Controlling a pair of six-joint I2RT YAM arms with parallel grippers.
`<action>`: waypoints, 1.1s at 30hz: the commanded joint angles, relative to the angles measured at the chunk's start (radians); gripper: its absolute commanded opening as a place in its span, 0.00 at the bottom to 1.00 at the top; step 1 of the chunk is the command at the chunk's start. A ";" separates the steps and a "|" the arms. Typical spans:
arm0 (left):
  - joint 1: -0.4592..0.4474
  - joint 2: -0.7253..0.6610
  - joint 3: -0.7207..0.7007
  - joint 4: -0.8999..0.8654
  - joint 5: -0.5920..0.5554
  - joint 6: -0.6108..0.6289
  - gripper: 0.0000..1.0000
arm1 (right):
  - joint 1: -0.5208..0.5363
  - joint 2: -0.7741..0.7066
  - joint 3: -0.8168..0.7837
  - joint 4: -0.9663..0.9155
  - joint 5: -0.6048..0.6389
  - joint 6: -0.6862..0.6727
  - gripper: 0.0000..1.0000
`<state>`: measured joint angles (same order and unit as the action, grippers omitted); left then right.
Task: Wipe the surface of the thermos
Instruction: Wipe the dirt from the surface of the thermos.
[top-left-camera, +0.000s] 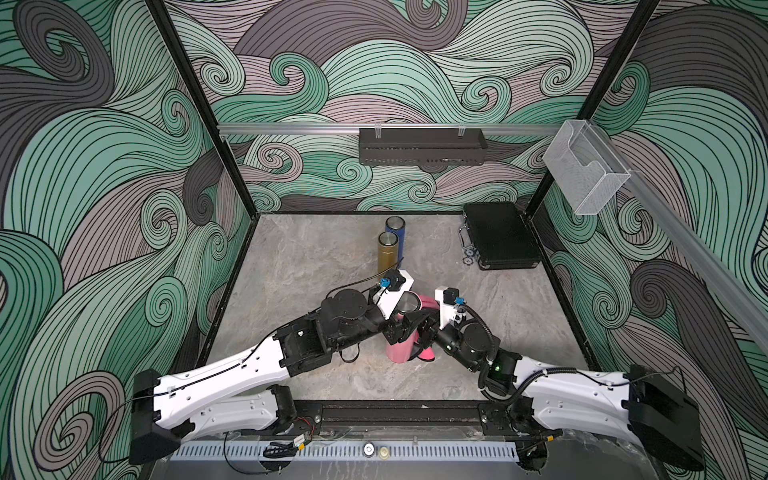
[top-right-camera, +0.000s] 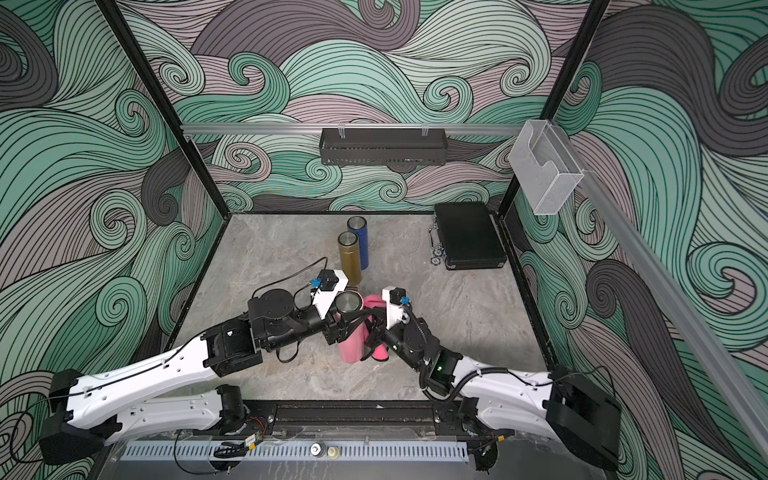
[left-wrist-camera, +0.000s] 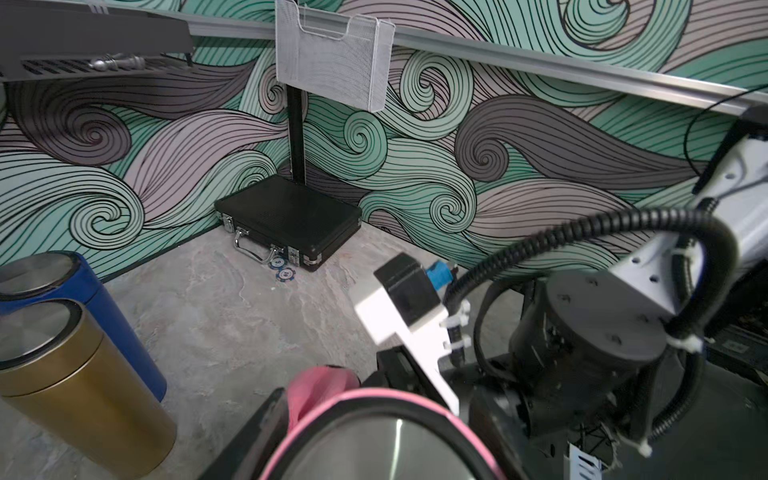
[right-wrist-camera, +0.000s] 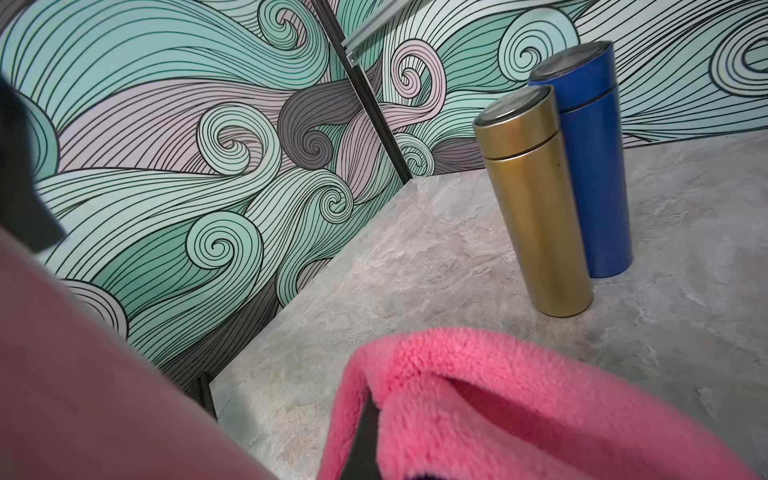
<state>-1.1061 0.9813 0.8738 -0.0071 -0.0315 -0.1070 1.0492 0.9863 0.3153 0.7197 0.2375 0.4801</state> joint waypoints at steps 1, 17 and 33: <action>0.010 -0.064 -0.049 0.120 0.138 0.070 0.00 | -0.008 -0.189 0.067 -0.111 0.027 -0.062 0.00; 0.030 0.027 -0.351 0.491 0.180 0.314 0.00 | 0.032 -0.252 0.341 -0.749 -0.246 -0.138 0.00; 0.090 0.031 -0.369 0.616 0.142 0.277 0.00 | 0.095 -0.097 0.371 -0.868 -0.356 -0.031 0.00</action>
<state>-1.0435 1.0416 0.4847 0.4374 0.1219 0.1967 1.1316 0.8734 0.7082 -0.0559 -0.0795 0.4015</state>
